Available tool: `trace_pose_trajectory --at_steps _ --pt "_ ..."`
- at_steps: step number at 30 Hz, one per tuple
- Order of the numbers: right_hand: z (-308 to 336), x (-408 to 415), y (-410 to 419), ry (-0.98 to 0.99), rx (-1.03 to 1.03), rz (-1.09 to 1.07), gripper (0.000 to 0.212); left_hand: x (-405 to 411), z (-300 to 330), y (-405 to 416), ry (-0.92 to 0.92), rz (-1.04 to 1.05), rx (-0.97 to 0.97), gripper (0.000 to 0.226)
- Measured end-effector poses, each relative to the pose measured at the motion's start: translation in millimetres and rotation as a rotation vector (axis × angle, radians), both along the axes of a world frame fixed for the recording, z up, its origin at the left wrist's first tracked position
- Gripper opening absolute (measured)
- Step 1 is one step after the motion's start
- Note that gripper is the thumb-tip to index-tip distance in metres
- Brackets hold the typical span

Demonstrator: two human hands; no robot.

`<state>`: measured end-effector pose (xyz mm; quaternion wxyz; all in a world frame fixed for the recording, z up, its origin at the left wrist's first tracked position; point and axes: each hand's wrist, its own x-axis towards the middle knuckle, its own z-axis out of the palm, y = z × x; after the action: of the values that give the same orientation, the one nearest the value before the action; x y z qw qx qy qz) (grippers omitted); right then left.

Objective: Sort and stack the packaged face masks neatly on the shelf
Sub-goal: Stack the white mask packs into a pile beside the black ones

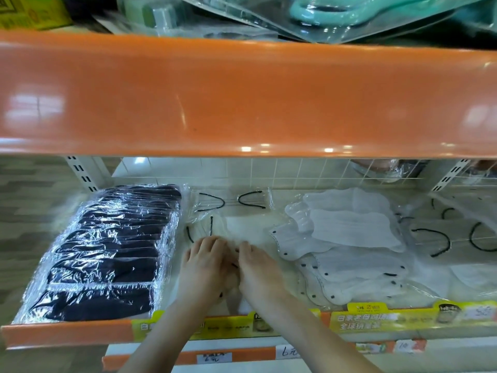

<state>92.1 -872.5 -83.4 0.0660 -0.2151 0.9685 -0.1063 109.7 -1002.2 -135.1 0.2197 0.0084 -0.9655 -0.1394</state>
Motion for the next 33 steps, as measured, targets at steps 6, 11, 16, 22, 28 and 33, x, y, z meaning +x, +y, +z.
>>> trace_pose_trajectory --at_steps 6,11,16,22,28,33 --pt "29 -42 24 0.102 -0.361 -0.059 0.031 -5 2 3 0.022 -0.058 -0.038 0.029" --pt "25 -82 25 0.131 -0.562 -0.082 0.028 -16 3 7 -0.087 -0.1 -0.171 0.034" --pt "24 -109 15 0.001 -0.653 -0.195 0.025 -33 4 3 -0.2 -0.042 -0.272 0.048" --pt "22 -123 8 -0.035 -0.738 -0.335 0.028 -49 1 -2 -0.247 0.026 -0.295 0.058" --pt "6 -93 0 0.255 -0.185 -0.104 0.04 -65 1 1 -0.219 -0.028 -0.277 0.056" --pt "-19 -75 -2 0.157 -0.05 -0.024 0.035 -73 -6 -10 -0.168 -0.088 -0.247 0.048"
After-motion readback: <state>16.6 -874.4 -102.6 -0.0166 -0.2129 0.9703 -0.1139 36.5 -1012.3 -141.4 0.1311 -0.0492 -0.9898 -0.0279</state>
